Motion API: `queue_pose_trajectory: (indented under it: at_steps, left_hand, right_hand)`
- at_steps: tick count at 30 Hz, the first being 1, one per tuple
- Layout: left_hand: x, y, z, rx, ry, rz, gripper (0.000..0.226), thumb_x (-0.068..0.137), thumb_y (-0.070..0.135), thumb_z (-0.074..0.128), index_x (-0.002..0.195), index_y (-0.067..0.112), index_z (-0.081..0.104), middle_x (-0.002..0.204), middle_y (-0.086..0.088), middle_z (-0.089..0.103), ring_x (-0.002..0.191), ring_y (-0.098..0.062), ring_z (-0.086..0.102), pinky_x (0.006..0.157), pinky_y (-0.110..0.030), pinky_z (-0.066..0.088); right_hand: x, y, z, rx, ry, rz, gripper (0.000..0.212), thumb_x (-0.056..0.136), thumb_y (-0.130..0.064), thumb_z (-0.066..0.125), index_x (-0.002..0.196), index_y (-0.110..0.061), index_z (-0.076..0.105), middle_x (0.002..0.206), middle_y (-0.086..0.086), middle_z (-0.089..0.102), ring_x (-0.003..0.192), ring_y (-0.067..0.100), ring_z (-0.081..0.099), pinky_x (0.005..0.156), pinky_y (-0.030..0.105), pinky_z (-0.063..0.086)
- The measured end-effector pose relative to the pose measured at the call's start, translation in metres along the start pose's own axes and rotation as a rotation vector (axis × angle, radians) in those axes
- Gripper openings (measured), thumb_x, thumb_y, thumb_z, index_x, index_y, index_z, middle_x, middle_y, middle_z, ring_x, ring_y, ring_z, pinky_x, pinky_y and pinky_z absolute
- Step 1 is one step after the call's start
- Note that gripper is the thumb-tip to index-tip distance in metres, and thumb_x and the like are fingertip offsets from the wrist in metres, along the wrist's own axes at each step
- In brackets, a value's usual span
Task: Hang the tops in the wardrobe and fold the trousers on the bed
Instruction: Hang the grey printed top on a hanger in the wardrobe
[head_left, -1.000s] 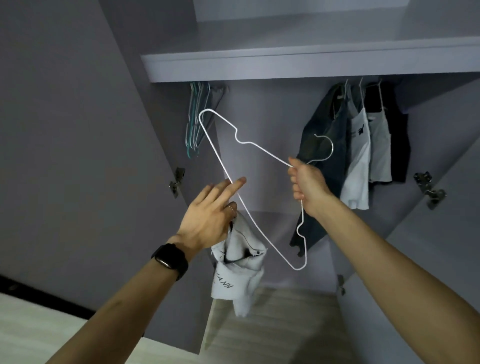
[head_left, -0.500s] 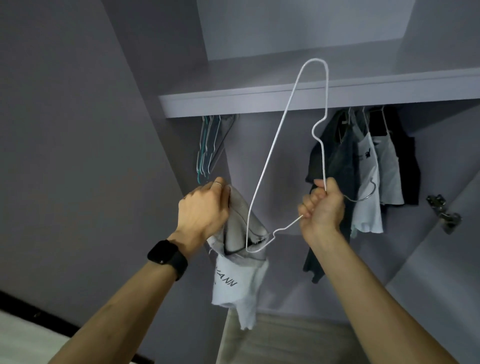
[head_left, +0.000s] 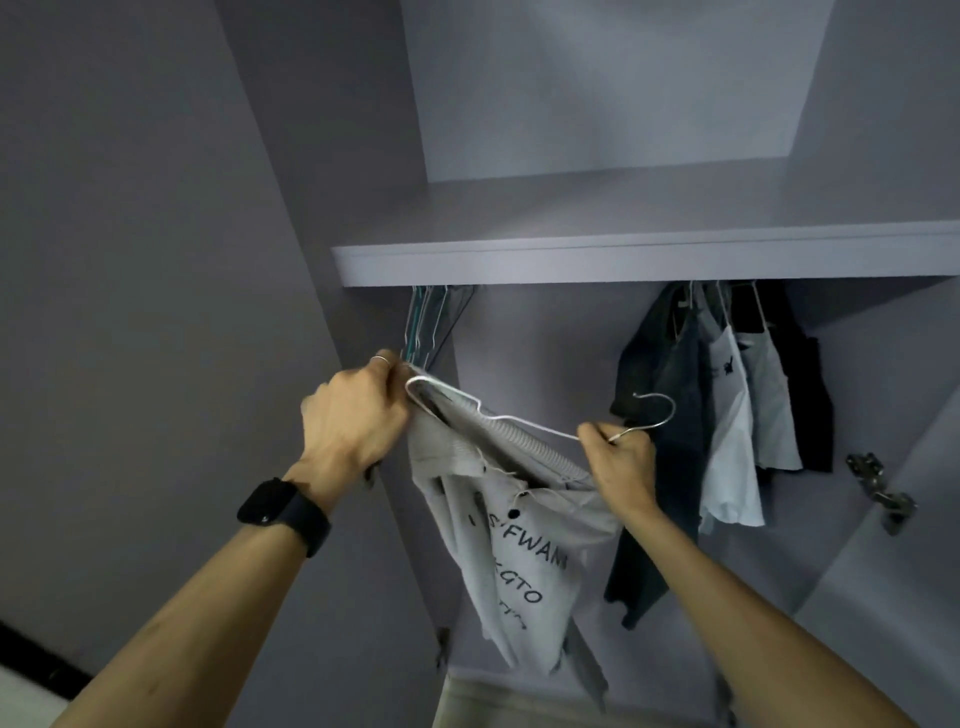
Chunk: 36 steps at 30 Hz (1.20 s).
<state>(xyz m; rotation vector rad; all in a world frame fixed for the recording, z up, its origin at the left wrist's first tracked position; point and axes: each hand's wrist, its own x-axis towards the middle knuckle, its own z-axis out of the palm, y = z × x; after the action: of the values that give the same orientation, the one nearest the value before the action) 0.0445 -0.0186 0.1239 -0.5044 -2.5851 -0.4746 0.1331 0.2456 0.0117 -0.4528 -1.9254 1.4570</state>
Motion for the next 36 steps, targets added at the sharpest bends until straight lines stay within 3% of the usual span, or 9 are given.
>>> queue_pose_trajectory:
  at_steps: [7,11,14,19,21,25,28,32,36]
  left_hand:
    - [0.008,-0.003,0.005,0.138,0.016,0.058,0.016,0.102,0.035,0.037,0.089,0.027,0.039,0.084,-0.005,0.068,0.076,-0.042,0.063,0.064,-0.038,0.034]
    - [0.018,-0.004,-0.002,0.157,0.032,0.07,0.018,0.102,0.034,0.035,0.086,0.028,0.032,0.088,-0.004,0.069,0.076,-0.041,0.063,0.062,-0.038,0.033]
    - [0.025,-0.001,-0.008,0.205,0.074,0.118,0.017,0.103,0.034,0.035,0.087,0.027,0.035,0.088,-0.003,0.069,0.071,-0.038,0.063,0.06,-0.037,0.033]
    - [0.028,0.013,-0.009,0.192,0.065,0.13,0.015,0.103,0.033,0.034,0.09,0.024,0.037,0.094,-0.002,0.07,0.073,-0.039,0.064,0.061,-0.037,0.035]
    - [0.029,0.016,-0.013,0.194,0.055,0.106,0.018,0.102,0.034,0.034,0.089,0.024,0.04,0.092,-0.003,0.07,0.074,-0.039,0.063,0.062,-0.037,0.034]
    - [0.022,0.051,-0.009,0.038,0.048,0.107,0.022,0.1,0.039,0.038,0.09,0.024,0.05,0.1,0.0,0.067,0.08,-0.037,0.061,0.067,-0.037,0.035]
    - [0.022,0.08,-0.012,-0.138,0.039,0.077,0.02,0.097,0.04,0.039,0.087,0.024,0.048,0.097,0.003,0.059,0.074,-0.029,0.048,0.068,-0.038,0.036]
    - [0.01,0.069,-0.004,-0.079,-0.216,-0.011,0.023,0.098,0.042,0.042,0.091,0.024,0.054,0.103,-0.005,0.066,0.085,-0.032,0.057,0.071,-0.038,0.039]
    - [0.007,0.052,-0.011,-0.111,-0.042,-0.116,0.026,0.1,0.041,0.038,0.089,0.022,0.052,0.105,-0.008,0.067,0.08,-0.032,0.051,0.071,-0.04,0.037]
  right_hand:
    - [0.045,-0.012,-0.032,-0.392,-0.18,-0.114,0.043,0.077,-0.033,0.059,0.046,-0.014,0.036,0.041,-0.008,0.022,0.041,0.008,0.024,0.042,0.024,0.026]
    - [0.069,-0.042,-0.044,-0.34,-0.019,-0.156,0.037,0.073,-0.038,0.054,0.05,-0.011,0.044,0.038,-0.006,0.025,0.038,0.011,0.026,0.04,0.02,0.028]
    - [0.076,-0.052,-0.047,-0.391,-0.078,-0.167,0.039,0.074,-0.036,0.055,0.047,-0.012,0.042,0.038,-0.007,0.025,0.038,0.011,0.026,0.04,0.023,0.028]
    - [0.059,-0.055,-0.037,-0.763,-0.259,-0.198,0.042,0.086,-0.034,0.058,0.053,-0.01,0.05,0.049,0.001,0.05,0.054,0.023,0.052,0.055,0.031,0.045]
    - [0.056,-0.06,-0.035,-0.768,-0.252,-0.247,0.044,0.087,-0.031,0.059,0.051,-0.01,0.047,0.052,0.003,0.051,0.057,0.026,0.055,0.058,0.033,0.047]
    - [0.058,-0.09,-0.013,-0.501,-0.228,-0.422,0.043,0.077,-0.042,0.051,0.047,-0.013,0.044,0.045,-0.004,0.044,0.047,0.009,0.042,0.052,0.02,0.036]
    - [0.06,-0.107,0.006,-0.818,-0.423,-0.438,0.044,0.078,-0.052,0.044,0.062,-0.016,0.063,0.061,-0.001,0.062,0.066,0.023,0.061,0.064,0.03,0.051]
    - [0.073,-0.104,0.002,-0.886,-0.545,-0.372,0.042,0.091,-0.037,0.051,0.059,-0.009,0.053,0.064,0.01,0.058,0.068,0.035,0.059,0.064,0.039,0.053]
    - [0.061,-0.09,-0.004,-1.113,-0.612,-0.485,0.037,0.093,-0.029,0.049,0.059,-0.013,0.049,0.068,0.008,0.057,0.064,0.028,0.058,0.062,0.037,0.051]
